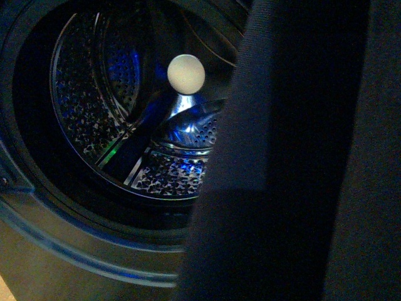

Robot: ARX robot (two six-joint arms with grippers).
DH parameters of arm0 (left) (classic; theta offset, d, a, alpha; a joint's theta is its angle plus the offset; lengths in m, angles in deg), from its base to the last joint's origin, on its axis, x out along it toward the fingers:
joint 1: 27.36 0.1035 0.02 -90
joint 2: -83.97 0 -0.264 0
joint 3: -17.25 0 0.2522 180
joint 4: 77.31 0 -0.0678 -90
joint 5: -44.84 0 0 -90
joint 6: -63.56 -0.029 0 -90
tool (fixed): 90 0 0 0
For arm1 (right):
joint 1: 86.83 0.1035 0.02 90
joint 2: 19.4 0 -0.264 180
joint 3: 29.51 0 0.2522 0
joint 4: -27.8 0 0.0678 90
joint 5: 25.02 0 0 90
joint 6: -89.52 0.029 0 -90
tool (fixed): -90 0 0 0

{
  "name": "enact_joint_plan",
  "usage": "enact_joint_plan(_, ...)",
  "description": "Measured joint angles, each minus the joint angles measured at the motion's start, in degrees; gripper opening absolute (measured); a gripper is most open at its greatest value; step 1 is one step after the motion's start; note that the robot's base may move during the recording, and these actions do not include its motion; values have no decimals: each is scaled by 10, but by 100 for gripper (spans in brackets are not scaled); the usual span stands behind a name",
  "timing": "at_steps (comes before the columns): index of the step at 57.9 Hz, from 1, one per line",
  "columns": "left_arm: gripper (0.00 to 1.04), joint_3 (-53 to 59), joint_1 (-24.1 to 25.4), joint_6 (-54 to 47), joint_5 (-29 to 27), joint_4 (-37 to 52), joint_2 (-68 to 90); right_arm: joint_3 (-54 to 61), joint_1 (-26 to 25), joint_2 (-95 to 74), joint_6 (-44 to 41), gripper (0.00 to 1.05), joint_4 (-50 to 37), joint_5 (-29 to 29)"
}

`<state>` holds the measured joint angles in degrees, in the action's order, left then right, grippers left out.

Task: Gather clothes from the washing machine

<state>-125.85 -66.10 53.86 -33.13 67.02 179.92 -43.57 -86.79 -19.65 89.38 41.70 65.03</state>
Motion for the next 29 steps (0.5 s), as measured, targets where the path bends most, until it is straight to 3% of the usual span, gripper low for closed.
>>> enact_joint_plan(23, 6, -42, 0, 14, -4, -9, 19, 0, -1, 0, 0, 97, -1, 5)
enact_joint_plan(25, 6, -42, 0, 14, -4, -9, 19, 1, -38, -21, 35, 97, -45, 122)
enact_joint_plan(28, 6, -42, 0, 14, -5, -9, 19, 0, -78, -42, 64, 97, -95, 219)
enact_joint_plan(29, 6, -42, 0, 14, -5, -9, 19, 0, -96, -50, 85, 97, -114, 280)
